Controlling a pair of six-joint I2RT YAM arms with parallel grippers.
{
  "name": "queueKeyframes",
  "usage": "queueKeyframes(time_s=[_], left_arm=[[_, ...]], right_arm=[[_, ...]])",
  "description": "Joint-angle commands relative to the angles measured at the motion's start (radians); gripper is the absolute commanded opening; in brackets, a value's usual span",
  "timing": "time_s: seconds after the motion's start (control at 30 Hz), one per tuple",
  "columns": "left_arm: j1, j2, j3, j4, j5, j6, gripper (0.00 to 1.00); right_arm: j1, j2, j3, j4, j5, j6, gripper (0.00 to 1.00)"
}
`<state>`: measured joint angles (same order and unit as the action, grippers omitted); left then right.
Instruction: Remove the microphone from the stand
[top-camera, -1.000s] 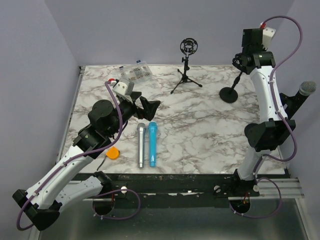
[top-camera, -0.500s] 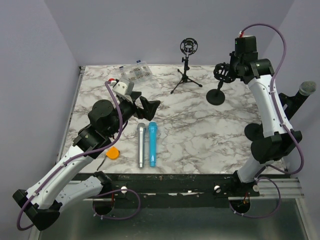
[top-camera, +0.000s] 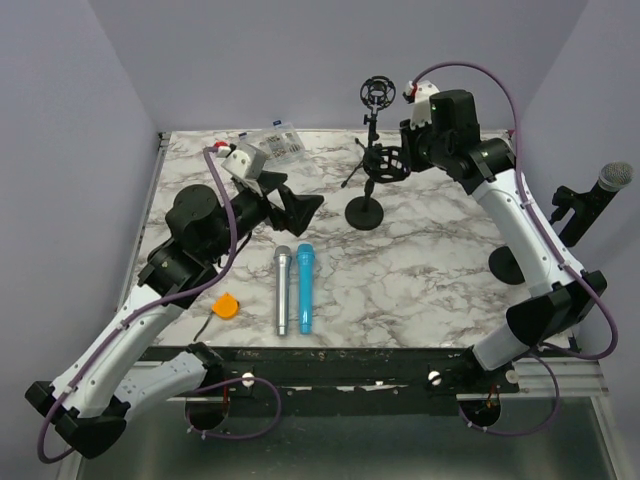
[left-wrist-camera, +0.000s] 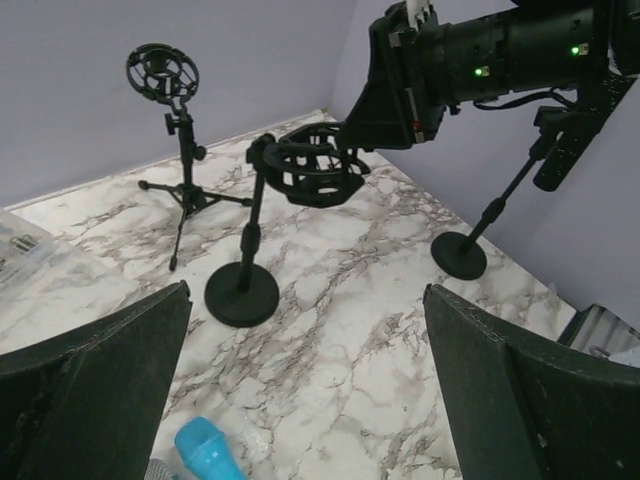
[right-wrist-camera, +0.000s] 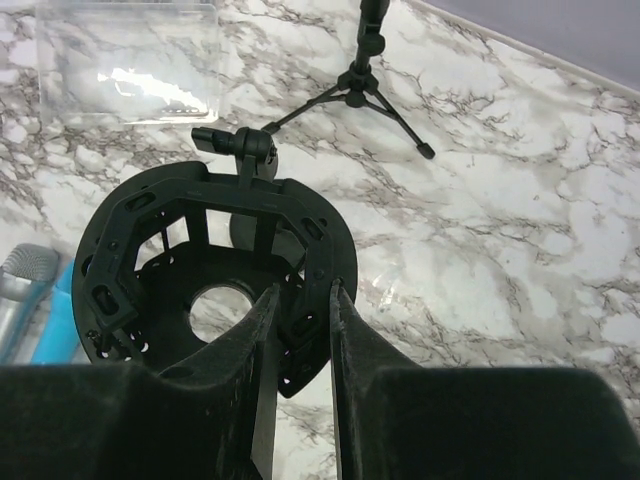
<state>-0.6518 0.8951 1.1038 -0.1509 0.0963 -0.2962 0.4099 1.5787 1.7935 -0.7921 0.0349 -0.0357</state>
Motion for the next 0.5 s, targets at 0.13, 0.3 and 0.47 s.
queueKeyframes(time_s=[0.13,0.3,0.47], left_arm=[[0.089,0.195,0.139,-0.047,0.335,-0.088,0.99],[0.095,0.354,0.268,-0.099,0.382,-0.146,0.99],[0.11,0.513,0.402,-0.132,0.387,-0.27,0.99]], right_arm=[[-0.001,-0.024,-0.048,0.075,-0.04,0.083,0.55],[-0.001,-0.047,-0.041,0.069,0.044,0.196,0.73],[-0.001,-0.123,-0.073,0.072,0.179,0.297,0.91]])
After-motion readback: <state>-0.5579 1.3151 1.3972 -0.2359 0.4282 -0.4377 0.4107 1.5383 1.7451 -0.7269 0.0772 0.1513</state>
